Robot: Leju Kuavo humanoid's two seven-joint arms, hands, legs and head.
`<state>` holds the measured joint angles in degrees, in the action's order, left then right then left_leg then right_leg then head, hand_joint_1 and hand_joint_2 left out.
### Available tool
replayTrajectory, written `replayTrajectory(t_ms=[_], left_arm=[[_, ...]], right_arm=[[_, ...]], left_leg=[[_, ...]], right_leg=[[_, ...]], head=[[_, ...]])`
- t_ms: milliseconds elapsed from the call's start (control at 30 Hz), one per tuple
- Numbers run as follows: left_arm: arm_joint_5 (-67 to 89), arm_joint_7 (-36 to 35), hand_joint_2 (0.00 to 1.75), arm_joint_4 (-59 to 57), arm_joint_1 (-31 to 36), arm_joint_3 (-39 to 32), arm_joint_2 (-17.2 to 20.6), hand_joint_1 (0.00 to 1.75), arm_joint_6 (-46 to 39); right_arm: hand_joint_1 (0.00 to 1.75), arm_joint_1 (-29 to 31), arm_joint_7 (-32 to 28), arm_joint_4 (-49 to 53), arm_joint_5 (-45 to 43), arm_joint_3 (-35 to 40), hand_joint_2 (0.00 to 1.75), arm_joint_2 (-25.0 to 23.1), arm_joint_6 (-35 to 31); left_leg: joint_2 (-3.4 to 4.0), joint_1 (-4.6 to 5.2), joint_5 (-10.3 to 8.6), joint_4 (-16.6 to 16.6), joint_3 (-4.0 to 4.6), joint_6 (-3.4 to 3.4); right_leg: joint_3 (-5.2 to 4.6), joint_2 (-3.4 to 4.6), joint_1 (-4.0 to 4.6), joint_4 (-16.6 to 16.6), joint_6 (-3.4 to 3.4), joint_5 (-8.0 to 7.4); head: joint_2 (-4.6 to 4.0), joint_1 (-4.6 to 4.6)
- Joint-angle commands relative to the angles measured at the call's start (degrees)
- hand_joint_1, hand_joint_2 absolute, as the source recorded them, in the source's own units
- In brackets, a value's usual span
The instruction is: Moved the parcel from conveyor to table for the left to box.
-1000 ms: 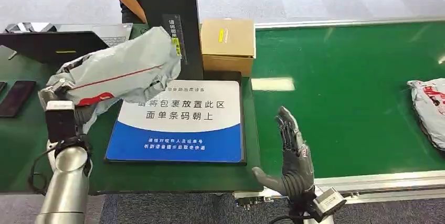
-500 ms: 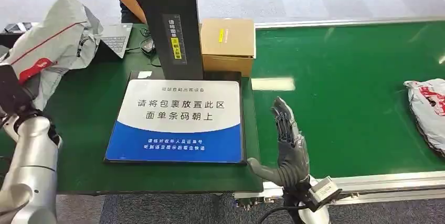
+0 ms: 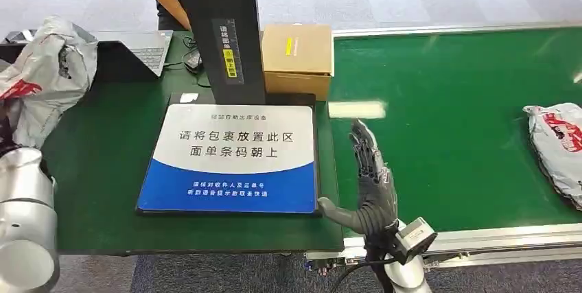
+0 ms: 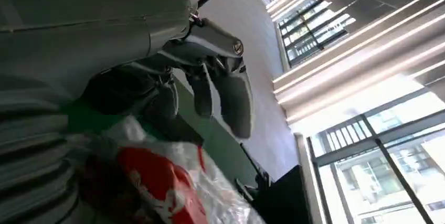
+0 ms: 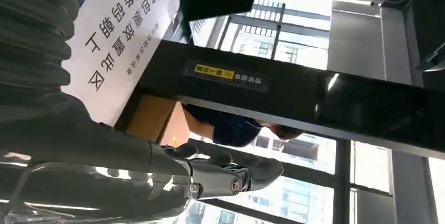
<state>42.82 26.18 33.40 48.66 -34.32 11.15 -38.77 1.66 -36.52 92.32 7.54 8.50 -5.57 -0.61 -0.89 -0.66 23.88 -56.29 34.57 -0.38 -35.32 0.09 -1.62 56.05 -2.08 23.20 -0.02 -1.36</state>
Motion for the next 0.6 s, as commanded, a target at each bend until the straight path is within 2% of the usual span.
replayTrajectory(t_ms=[33,333,533,600], left_arm=[[-0.64,1.73,0.0,-9.48,5.09,-2.2,-0.86,0.0,-0.03],[-5.26,4.44,0.0,-3.77,3.63,2.85,-4.25,0.0,3.17],[-11.46,4.83,0.0,5.59,-0.32,11.25,-7.71,0.0,8.35],[-13.75,4.85,0.0,10.31,-2.77,14.54,-8.69,0.0,9.02]], right_arm=[[0.0,0.01,0.17,-2.34,-0.35,-0.14,1.75,-0.57,-0.46],[0.0,-0.91,-0.1,-1.68,0.17,-1.54,1.75,-1.12,-0.04],[0.0,-1.22,-0.05,-1.62,0.94,-2.42,1.75,-1.97,0.57],[0.0,-1.88,-0.07,-1.15,1.07,-2.54,1.75,-2.04,0.65]], left_leg=[[-0.1,-0.03,0.04,0.02,-0.15,0.01],[-0.19,-0.06,0.08,-0.05,-0.18,0.01],[-0.15,-0.04,0.03,-0.02,-0.11,0.02],[-0.16,-0.04,0.12,-0.01,-0.33,0.04]], right_leg=[[0.2,-0.16,0.06,0.0,0.12,0.09],[0.23,-0.27,0.1,0.02,0.16,0.15],[0.15,-0.21,0.06,-0.03,0.11,0.08],[0.39,-0.27,0.09,-0.04,0.18,0.18]], head=[[0.0,0.0],[0.0,0.0],[0.0,0.0],[0.0,0.02]])
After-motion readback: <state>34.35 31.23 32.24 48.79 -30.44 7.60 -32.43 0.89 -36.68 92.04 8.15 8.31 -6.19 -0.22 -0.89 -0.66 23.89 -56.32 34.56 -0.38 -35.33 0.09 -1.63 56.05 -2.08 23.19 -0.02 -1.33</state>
